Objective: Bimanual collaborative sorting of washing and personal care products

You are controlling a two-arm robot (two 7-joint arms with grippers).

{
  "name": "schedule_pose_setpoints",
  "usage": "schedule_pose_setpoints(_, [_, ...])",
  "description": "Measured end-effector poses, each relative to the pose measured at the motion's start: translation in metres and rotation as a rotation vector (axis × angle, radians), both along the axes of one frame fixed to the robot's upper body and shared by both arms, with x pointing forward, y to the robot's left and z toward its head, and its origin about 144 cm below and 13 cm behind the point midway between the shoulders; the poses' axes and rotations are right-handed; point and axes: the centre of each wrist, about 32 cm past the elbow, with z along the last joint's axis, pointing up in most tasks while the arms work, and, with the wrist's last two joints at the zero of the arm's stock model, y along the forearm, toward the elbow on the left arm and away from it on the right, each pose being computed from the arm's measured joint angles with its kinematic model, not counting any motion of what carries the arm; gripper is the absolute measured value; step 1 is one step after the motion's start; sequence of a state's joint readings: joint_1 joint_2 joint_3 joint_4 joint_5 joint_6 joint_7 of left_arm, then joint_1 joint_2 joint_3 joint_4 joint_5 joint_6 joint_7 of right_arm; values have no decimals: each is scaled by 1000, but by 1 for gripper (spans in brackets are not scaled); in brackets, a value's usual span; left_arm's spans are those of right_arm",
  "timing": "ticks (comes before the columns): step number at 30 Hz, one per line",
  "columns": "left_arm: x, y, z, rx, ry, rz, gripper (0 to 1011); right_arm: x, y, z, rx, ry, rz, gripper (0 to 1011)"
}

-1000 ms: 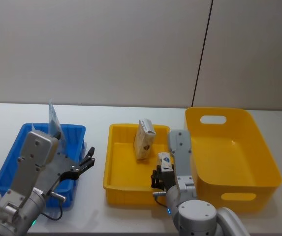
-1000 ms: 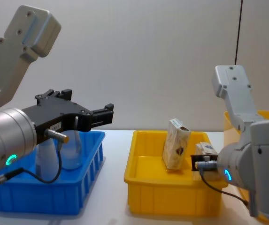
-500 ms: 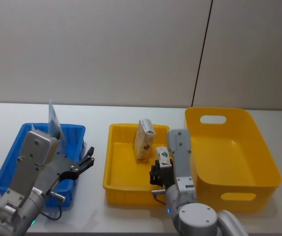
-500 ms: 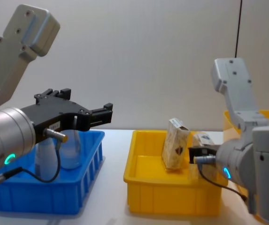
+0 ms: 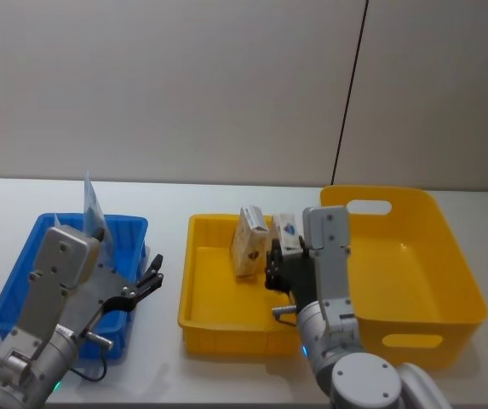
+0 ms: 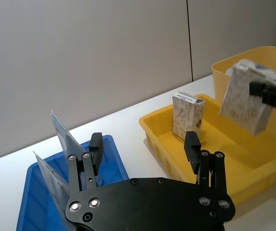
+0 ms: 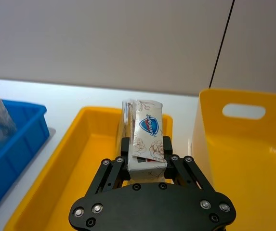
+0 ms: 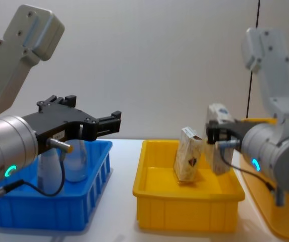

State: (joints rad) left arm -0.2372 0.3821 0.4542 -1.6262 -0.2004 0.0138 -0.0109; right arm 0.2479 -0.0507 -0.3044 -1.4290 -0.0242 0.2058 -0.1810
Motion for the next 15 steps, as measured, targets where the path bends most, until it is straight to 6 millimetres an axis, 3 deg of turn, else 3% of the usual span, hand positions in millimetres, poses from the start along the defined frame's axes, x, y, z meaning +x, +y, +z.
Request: schedule_pose_setpoints(15, [0,0,0,0,0,0,1002,-6,-27,23,-3,-176,13,328])
